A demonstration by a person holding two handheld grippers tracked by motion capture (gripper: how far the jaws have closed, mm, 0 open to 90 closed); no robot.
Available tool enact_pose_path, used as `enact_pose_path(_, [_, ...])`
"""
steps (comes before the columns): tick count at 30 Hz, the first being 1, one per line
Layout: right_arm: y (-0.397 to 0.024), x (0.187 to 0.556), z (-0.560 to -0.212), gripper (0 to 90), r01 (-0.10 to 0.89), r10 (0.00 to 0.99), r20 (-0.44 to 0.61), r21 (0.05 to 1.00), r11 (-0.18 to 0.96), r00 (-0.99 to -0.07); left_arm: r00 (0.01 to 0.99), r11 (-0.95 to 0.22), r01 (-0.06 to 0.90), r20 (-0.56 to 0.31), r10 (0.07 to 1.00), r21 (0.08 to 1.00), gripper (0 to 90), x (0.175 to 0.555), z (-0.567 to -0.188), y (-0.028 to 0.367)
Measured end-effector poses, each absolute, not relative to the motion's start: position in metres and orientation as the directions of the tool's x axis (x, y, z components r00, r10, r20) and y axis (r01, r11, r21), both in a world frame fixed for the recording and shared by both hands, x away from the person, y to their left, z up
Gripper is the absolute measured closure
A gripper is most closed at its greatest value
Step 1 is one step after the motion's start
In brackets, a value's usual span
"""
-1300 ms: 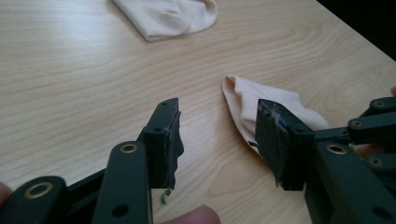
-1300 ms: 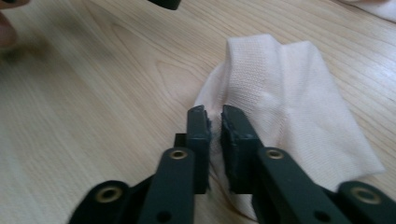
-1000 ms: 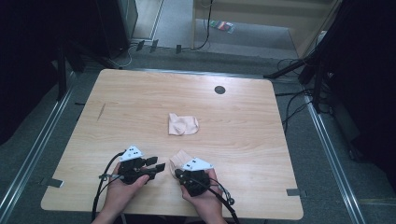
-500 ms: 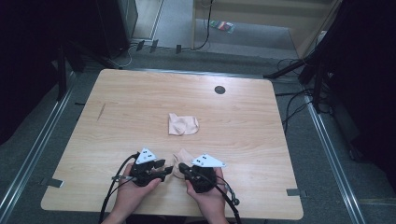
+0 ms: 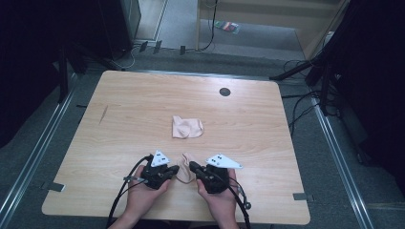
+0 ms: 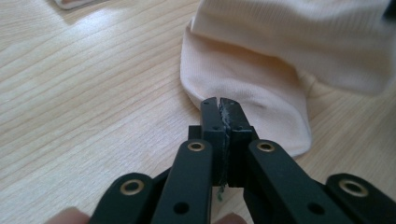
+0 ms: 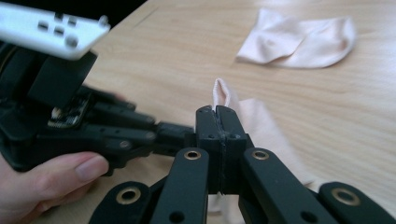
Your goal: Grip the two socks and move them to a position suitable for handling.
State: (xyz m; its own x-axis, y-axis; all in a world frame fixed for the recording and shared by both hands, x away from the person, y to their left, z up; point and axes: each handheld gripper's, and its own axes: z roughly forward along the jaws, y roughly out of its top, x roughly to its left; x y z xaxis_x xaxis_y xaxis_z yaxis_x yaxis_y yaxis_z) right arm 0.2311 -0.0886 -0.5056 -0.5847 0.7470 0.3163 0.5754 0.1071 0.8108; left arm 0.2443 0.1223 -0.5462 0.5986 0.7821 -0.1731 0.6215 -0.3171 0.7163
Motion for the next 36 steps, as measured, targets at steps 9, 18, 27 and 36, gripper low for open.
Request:
enact_pose_path(9, [-0.123,0.238,-0.491,90.0,0.572,0.791,0.350,0.820,-0.001,-0.501,0.653,-0.347,0.604,-0.196,0.732,0.717,90.0,0.247,-0.529,0.154])
enact_pose_path(18, [-0.150,0.233,-0.508,90.0,0.667,0.797,0.438,0.743,-0.061,-0.415,0.674,-0.380,0.621,-0.219,0.705,0.686,90.0,0.248,-0.521,0.191])
enact_pose_path(27, [-0.156,0.223,-0.524,90.0,0.701,0.813,0.444,0.710,-0.063,-0.377,0.689,-0.417,0.615,-0.199,0.697,0.669,90.0,0.249,-0.532,0.190])
enact_pose_path(36, [-0.153,0.223,-0.531,90.0,0.719,0.819,0.453,0.691,-0.073,-0.352,0.686,-0.439,0.601,-0.150,0.712,0.669,90.0,0.250,-0.534,0.189])
